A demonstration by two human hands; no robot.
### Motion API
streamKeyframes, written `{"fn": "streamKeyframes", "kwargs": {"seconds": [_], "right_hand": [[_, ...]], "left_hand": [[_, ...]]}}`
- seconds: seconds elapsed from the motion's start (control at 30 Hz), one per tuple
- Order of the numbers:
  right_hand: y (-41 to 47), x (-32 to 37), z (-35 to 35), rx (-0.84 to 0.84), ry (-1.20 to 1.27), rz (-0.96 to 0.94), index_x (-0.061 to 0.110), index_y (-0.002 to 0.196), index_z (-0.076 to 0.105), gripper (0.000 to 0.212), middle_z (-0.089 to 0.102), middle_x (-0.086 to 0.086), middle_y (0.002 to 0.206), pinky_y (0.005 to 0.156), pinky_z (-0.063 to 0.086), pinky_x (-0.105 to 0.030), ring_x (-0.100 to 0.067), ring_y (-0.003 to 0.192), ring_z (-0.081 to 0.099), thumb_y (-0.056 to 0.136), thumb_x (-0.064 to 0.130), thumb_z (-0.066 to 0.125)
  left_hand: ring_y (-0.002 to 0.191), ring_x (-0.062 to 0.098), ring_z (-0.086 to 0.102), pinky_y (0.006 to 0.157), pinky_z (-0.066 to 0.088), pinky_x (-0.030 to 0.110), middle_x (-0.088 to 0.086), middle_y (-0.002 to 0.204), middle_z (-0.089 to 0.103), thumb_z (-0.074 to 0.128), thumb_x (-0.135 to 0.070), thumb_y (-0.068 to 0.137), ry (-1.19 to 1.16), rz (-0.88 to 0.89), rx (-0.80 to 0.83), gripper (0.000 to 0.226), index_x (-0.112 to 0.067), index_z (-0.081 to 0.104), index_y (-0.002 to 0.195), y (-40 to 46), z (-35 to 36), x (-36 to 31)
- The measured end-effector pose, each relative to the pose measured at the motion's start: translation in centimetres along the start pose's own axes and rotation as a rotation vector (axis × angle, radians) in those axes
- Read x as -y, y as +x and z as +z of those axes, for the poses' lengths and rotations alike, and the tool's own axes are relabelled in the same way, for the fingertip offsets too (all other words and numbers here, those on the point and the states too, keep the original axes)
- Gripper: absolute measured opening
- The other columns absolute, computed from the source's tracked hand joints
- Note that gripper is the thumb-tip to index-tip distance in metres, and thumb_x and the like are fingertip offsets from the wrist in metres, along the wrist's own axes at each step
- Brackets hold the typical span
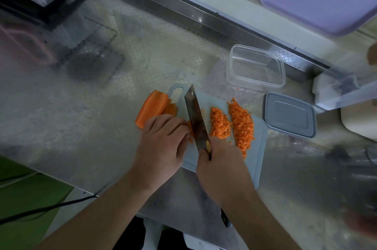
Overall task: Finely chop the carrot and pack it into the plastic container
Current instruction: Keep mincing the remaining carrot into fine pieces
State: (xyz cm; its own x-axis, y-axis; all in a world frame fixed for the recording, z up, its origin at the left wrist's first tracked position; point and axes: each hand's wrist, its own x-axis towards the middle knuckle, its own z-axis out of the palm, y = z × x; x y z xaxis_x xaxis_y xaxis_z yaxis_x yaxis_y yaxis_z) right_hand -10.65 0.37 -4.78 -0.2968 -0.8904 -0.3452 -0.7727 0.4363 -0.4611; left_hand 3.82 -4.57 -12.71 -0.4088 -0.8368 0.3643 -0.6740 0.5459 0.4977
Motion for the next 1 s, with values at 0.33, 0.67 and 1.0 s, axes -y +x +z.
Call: {"fn": "streamKeyframes", "kwargs": {"seconds": [0.33,0.67,1.0], "right_hand": [[-0.3,0.0,-0.4,-0.042,0.051,-0.007,0.022,0.069,0.040,0.031,0.046,0.004,0.061,0.049,0.031,-0.026,-0.015,0.053,0.044,0.097,0.023,0.052],[-0.2,-0.4,0.2,0.001,-0.019,0.023,0.025,0.074,0.040,0.027,0.051,0.003,0.073,0.053,0.031,-0.024,-0.013,0.065,0.050,0.099,0.028,0.049],[1.5,0.3,1.1,-0.058,0.024,-0.037,0.027,0.071,0.038,0.030,0.048,0.002,0.068,0.056,0.035,-0.033,-0.021,0.064,0.050,0.098,0.023,0.050]], "left_hand": [[0.113,0.023,0.063,0.105,0.041,0.039,-0.003,0.112,0.068,0.062,-0.016,0.097,0.024,-0.004,0.031,0.018,-0.016,0.074,0.109,-0.1,0.0,-0.1],[0.111,0.026,0.063,0.105,0.039,0.037,-0.002,0.111,0.069,0.059,-0.012,0.094,0.039,0.020,0.021,0.017,-0.016,0.075,0.099,-0.1,0.0,-0.2],[0.111,0.025,0.063,0.106,0.041,0.037,-0.003,0.114,0.071,0.061,-0.011,0.095,0.050,0.055,0.014,0.017,-0.015,0.077,0.101,-0.2,0.0,0.0]]}}
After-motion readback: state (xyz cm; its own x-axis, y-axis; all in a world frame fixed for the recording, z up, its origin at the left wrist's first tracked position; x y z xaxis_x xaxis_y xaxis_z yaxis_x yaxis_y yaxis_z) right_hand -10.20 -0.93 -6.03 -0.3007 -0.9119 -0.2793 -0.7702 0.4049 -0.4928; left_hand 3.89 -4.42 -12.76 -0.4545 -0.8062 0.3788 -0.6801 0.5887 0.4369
